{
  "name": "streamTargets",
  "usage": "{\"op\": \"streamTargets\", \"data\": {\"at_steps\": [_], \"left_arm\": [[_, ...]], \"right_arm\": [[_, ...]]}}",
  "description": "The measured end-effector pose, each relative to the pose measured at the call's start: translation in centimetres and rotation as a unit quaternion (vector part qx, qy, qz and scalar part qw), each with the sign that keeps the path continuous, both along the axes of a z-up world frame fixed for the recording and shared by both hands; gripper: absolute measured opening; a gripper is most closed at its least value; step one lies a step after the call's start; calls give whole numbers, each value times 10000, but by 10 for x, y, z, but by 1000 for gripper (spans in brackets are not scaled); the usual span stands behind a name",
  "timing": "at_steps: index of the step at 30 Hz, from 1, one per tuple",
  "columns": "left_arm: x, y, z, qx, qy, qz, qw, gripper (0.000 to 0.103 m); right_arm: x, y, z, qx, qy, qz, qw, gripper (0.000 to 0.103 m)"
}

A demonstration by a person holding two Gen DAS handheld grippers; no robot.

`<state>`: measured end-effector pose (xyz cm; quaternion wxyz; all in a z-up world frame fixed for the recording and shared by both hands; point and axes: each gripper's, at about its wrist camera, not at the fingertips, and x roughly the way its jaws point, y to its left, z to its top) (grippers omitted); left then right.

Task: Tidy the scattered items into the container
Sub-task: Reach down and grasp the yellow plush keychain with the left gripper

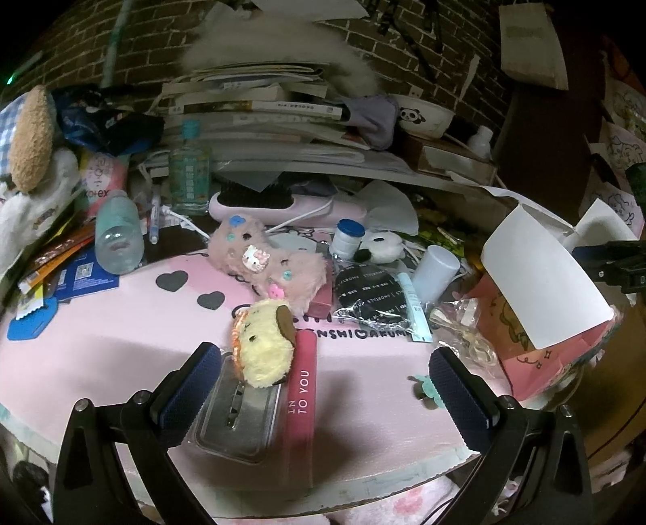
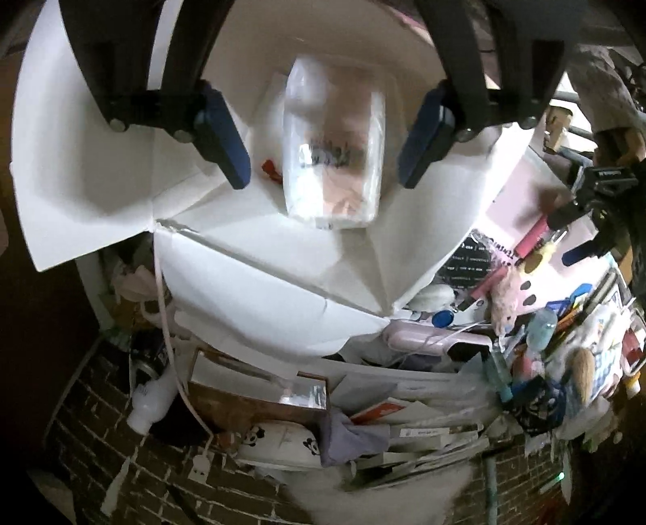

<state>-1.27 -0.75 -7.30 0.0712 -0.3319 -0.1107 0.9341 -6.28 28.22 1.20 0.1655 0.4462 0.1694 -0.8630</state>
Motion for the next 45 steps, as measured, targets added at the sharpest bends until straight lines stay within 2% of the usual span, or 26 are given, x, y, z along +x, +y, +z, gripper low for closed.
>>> {"op": "streamTargets", "data": {"at_steps": [2,4,8,10,15,19,22,26,27,29,33,35,39,41,45], "left_arm": [[0,0,0,7,-6,13,10000,103],[0,-1,-1,-9,-6,44,10000,103],[2,-7,-4,-44,10,173,9998,103],[2,-12,-6,-6,59,261,9996,103],[3,-27,-13,-41,78,504,9987,103],[1,-34,-20,-69,117,585,9982,102],[-4,-37,-23,-16,181,507,9986,91],[-14,-34,-27,-210,111,421,9988,77],[-17,-34,-28,-209,94,399,9989,76],[-21,-35,-29,-163,62,338,9993,66],[-29,-36,-29,-156,-6,264,9995,61],[-30,-35,-29,-180,-12,221,9996,50],[-35,-32,-29,-213,-102,131,9996,42],[-36,-31,-30,-203,-106,115,9997,35],[-36,-32,-30,-173,-141,126,9997,32]], "right_arm": [[6,-3,8,-31,183,77,9998,74],[15,-6,19,-138,515,186,9984,87],[35,-19,37,-583,1072,625,9906,87],[45,-28,40,-891,1174,926,9847,94],[74,-59,35,-1701,1391,1906,9568,94],[95,-88,19,-2162,1489,2389,9349,94],[107,-110,0,-2419,1435,2557,9249,94],[114,-134,-34,-2485,1338,2378,9294,94],[114,-138,-42,-2493,1327,2281,9318,94],[113,-141,-55,-2554,1279,2129,9344,94],[108,-141,-76,-2519,1243,1812,9425,94],[106,-141,-87,-2446,1172,1735,9468,94],[101,-139,-100,-2380,1083,1601,9518,94],[99,-137,-105,-2361,1088,1524,9535,94],[97,-137,-112,-2270,1185,1396,9565,94]]}}
